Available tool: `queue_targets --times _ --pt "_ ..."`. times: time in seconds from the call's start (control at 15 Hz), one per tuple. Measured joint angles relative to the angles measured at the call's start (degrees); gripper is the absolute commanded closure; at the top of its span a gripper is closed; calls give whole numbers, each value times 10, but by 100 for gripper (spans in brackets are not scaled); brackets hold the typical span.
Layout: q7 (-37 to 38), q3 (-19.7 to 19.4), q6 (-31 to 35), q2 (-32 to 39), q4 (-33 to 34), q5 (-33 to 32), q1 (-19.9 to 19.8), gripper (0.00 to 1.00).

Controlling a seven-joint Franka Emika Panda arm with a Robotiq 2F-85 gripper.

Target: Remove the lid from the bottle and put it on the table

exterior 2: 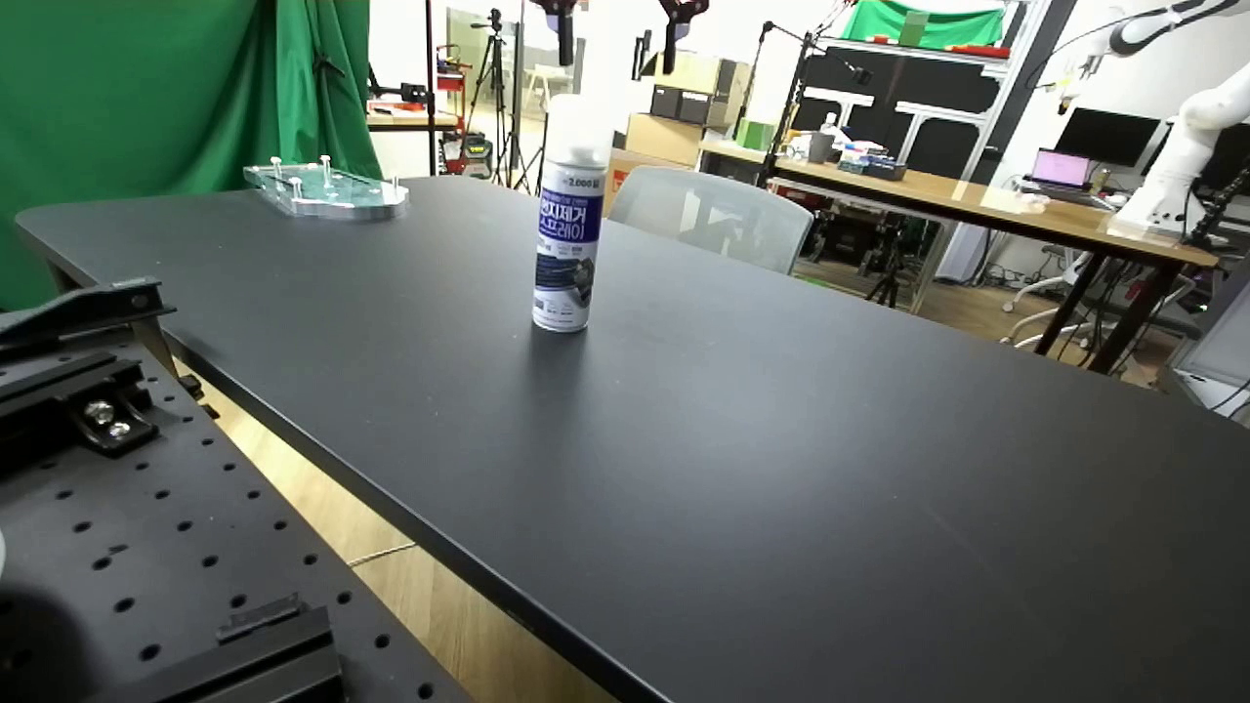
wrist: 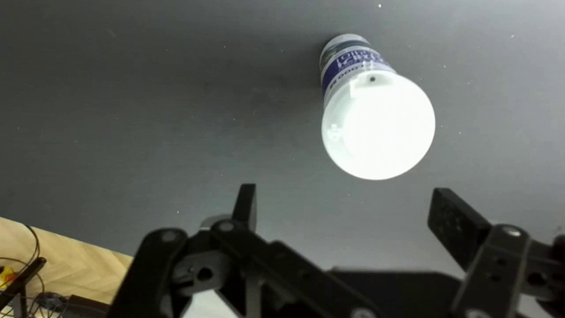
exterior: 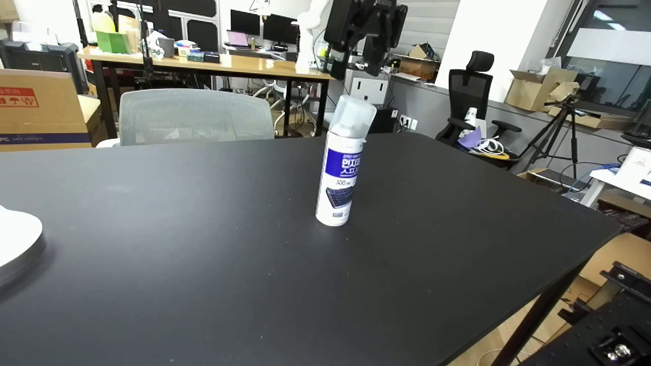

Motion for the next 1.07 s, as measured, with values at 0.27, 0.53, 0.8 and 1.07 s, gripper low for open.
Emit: queue_targets --times 0.27,0.53,0.8,1.07 --pt "21 6 34 15 0 13 2 0" --pt "49 14 51 17 -5 24 5 0" --pt "80 18 63 17 -20 35 5 0" --pt "105 18 73 16 -29 36 4 0"
